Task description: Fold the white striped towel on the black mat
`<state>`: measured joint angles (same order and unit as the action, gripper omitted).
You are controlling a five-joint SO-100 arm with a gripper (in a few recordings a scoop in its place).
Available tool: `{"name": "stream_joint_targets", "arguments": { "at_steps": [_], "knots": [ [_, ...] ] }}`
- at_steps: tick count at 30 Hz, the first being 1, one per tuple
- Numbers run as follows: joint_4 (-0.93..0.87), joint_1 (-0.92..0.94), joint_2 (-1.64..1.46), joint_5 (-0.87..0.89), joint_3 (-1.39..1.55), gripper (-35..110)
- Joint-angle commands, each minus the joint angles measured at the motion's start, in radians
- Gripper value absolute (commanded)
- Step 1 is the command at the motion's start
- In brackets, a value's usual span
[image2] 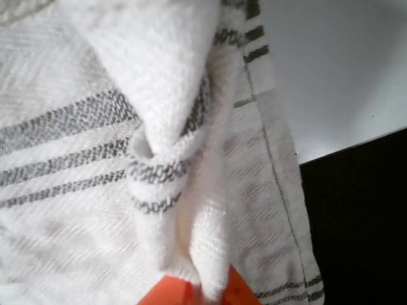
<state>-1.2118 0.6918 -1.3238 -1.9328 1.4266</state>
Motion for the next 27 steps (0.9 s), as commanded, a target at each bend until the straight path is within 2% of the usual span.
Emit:
{"name": "stream_joint_targets", "arguments": {
  "at_steps": [1, 5, 12, 17, 27],
  "knots": [
    [0.092, 0.038, 0.0, -0.072, 0.017, 8],
    [0.121, 0.048, -0.008, -0.097, 0.021, 13],
    [-0.149, 0.031, -0.112, -0.078, -0.114, 14],
    [-0.296, -0.091, -0.179, -0.002, -0.098, 17],
    [-0.307, -0.337, -0.057, 0.149, -0.011, 21]
  ]
}}
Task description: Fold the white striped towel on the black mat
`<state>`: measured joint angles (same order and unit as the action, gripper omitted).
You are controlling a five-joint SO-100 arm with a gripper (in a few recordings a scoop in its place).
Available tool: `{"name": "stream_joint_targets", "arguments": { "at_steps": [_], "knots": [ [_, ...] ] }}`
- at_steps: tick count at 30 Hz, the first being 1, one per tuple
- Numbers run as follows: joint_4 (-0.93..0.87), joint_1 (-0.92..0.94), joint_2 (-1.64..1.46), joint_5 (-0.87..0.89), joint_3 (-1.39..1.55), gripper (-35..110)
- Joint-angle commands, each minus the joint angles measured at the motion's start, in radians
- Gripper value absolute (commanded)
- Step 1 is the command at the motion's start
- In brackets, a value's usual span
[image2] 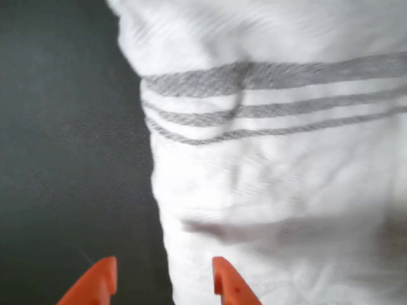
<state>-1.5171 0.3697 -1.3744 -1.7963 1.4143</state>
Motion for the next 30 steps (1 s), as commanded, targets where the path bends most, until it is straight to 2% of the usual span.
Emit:
{"name": "stream_joint_targets", "arguments": {
  "at_steps": [1, 5, 12, 18, 20, 30],
  "knots": [
    [0.012, -0.021, 0.012, 0.018, 0.002, 22],
    [0.115, -0.018, 0.077, 0.005, 0.044, 22],
    [0.19, 0.012, 0.176, -0.037, 0.08, 21],
    [0.339, 0.031, 0.233, -0.084, 0.158, 6],
    [0.345, 0.026, 0.236, -0.103, 0.172, 0],
    [0.227, -0.064, 0.086, -0.052, 0.193, 0]
  ]
}}
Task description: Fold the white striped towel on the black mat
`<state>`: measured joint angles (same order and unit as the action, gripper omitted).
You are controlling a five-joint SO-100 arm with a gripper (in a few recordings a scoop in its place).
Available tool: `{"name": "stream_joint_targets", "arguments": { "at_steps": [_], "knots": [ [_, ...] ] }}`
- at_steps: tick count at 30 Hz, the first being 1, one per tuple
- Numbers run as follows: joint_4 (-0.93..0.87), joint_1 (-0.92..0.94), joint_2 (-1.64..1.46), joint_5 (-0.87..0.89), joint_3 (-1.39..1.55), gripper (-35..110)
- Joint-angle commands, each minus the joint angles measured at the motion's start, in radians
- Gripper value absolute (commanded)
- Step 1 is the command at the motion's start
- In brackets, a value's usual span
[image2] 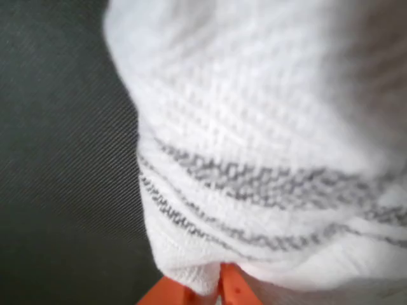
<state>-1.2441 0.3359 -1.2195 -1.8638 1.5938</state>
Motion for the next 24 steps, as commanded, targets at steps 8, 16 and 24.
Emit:
{"name": "stream_joint_targets", "arguments": {
  "at_steps": [8, 16, 24],
  "knots": [
    [-0.057, -0.175, -0.15, 0.129, 0.048, 0],
    [-0.064, -0.282, -0.166, 0.224, 0.061, 0],
    [-0.071, -0.298, -0.181, 0.253, 0.057, 6]
  ]
}}
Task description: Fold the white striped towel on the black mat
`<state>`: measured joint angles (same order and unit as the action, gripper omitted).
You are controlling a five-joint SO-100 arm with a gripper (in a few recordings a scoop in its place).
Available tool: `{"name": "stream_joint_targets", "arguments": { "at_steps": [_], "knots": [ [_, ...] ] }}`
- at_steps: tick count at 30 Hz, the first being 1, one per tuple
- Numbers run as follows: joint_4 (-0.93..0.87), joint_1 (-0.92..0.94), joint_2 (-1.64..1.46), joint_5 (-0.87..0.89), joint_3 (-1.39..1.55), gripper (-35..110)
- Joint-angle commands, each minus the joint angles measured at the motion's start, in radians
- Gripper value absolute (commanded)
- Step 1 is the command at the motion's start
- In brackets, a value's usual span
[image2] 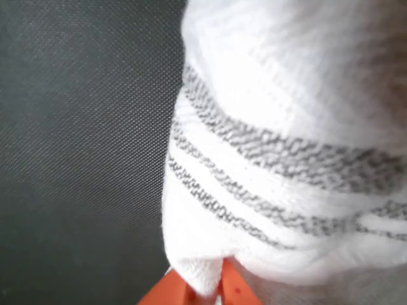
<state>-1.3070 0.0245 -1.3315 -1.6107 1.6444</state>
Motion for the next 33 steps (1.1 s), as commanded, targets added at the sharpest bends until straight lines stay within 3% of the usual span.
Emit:
{"name": "stream_joint_targets", "arguments": {
  "at_steps": [1, 12, 25, 33],
  "knots": [
    [-0.011, 0.017, -0.075, -0.002, 0.002, 7],
    [-0.046, -0.002, -0.414, 0.002, 0.173, 4],
    [0.23, -0.081, -1.361, 0.083, 1.055, 0],
    [0.242, -0.1, -1.778, 0.048, 1.382, 0]
  ]
}}
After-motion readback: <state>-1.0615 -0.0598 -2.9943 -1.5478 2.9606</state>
